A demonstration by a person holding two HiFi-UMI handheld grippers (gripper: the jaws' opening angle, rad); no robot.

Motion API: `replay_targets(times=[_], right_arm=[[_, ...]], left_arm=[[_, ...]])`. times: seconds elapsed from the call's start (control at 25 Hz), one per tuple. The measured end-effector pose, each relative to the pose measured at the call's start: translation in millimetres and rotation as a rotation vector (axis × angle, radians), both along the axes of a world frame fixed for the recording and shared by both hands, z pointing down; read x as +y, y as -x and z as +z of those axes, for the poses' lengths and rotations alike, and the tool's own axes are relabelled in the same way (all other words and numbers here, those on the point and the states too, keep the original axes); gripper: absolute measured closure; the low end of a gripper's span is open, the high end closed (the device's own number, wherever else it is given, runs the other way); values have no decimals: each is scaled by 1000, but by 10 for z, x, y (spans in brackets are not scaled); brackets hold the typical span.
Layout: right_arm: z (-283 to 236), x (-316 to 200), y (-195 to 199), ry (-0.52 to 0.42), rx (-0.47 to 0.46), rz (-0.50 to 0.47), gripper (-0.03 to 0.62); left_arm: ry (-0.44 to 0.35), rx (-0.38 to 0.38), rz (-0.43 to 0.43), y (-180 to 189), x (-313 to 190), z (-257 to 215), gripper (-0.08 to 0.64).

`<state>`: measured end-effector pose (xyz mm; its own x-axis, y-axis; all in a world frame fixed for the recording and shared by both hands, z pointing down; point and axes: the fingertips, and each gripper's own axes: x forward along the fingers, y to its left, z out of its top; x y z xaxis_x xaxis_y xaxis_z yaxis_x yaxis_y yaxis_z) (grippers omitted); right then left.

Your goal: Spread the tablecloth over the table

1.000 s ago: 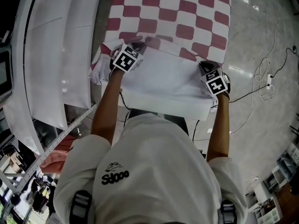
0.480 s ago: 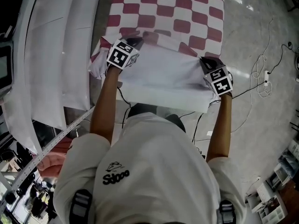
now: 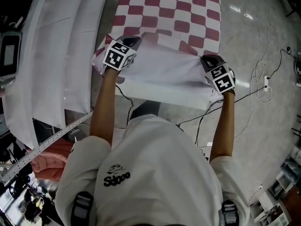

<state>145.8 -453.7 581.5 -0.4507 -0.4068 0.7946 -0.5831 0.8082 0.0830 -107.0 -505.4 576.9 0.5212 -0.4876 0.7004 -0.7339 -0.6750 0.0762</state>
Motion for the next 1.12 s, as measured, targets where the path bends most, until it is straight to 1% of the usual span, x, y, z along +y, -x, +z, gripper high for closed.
replay_targets(times=[0.2,0.36,0.6,0.88,1.12], right_arm=[[-169,228,41,-22,-22,-4,558],[-336,448,38,-37,-45,-14,558],[-580,885,-17,-68,-66,-43,558],[-820,1493,-59,-133,-74,-79,557],[-877,1954,-73,-208,-39,-71,557]], left_arm=[[-16,-13,21,-2,218,-122,531],[-18,-7,45,-54,460,-240,532],[-38,5,45,-85,969,-457,532],[-110,50,7,-125,1627,-810,532],[-165,54,-54,-204,2195,-1022,532]])
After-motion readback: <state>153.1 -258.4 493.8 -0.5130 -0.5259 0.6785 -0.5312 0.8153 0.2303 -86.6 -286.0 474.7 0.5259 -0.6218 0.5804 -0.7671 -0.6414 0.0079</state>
